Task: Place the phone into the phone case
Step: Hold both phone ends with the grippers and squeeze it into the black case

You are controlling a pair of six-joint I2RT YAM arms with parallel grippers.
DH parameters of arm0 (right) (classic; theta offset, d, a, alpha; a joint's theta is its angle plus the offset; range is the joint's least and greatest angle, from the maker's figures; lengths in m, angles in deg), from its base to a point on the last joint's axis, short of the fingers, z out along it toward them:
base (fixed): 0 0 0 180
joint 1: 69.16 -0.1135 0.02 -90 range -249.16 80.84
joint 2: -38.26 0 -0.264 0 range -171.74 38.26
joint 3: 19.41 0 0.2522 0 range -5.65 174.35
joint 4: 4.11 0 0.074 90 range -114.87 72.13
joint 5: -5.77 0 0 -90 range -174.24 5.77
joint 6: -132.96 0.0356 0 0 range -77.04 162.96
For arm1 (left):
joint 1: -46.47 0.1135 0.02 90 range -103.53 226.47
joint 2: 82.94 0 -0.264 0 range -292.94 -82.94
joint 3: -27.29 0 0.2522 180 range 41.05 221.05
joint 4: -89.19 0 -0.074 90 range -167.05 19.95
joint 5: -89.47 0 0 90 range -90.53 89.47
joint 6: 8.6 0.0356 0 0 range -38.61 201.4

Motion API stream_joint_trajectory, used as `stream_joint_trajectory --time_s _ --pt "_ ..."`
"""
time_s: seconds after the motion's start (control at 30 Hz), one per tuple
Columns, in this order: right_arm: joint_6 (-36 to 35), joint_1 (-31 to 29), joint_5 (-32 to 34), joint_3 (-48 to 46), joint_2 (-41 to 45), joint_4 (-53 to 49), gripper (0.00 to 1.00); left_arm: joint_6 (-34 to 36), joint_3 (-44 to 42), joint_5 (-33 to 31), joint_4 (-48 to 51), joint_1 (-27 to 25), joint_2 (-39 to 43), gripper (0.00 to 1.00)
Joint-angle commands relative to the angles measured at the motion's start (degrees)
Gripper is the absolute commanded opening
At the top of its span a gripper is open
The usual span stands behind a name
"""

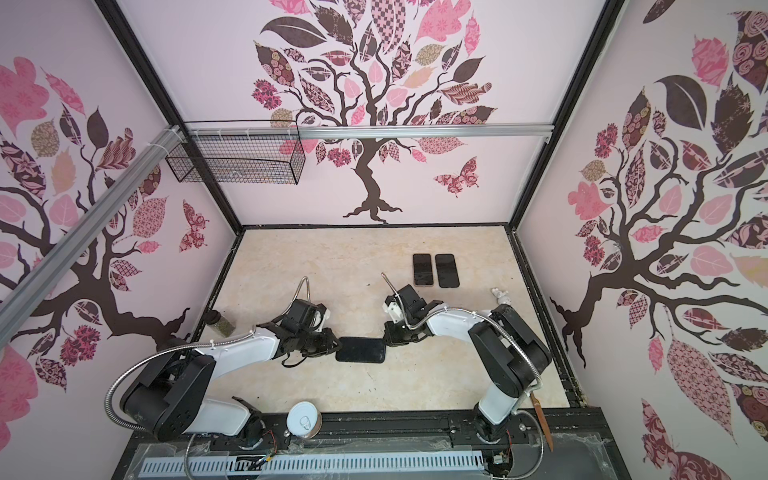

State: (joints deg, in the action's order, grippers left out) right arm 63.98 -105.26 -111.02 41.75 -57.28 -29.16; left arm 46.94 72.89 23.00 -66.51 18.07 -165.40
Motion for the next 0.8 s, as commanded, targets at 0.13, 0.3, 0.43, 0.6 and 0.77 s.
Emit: stream_joint_trajectory --time_s 0.13,0.3,0.43,0.6,0.77 --pt "-0.2 -0.4 -3.0 -1.8 -3.6 1.1 0.13 0.2 1.0 0.5 -2.1 0.1 -2.5 0.2" --pt "-0.1 -1.0 -2.4 -1.5 -6.1 2.0 0.12 0.1 0.9 0.6 -2.5 0.0 -2.6 0.19" --pt "0.2 -2.4 -0.6 -0.9 -8.3 2.3 0.11 0.1 0.6 0.7 -2.8 0.0 -2.9 0.19" --pt "0.7 -4.8 3.0 0.6 -12.8 1.7 0.1 -0.2 0.2 1.0 -3.6 -0.1 -3.6 0.18" --pt "1.6 -7.1 5.6 1.3 -16.7 2.3 0.1 -0.6 -0.3 1.0 -4.5 -0.2 -3.9 0.18"
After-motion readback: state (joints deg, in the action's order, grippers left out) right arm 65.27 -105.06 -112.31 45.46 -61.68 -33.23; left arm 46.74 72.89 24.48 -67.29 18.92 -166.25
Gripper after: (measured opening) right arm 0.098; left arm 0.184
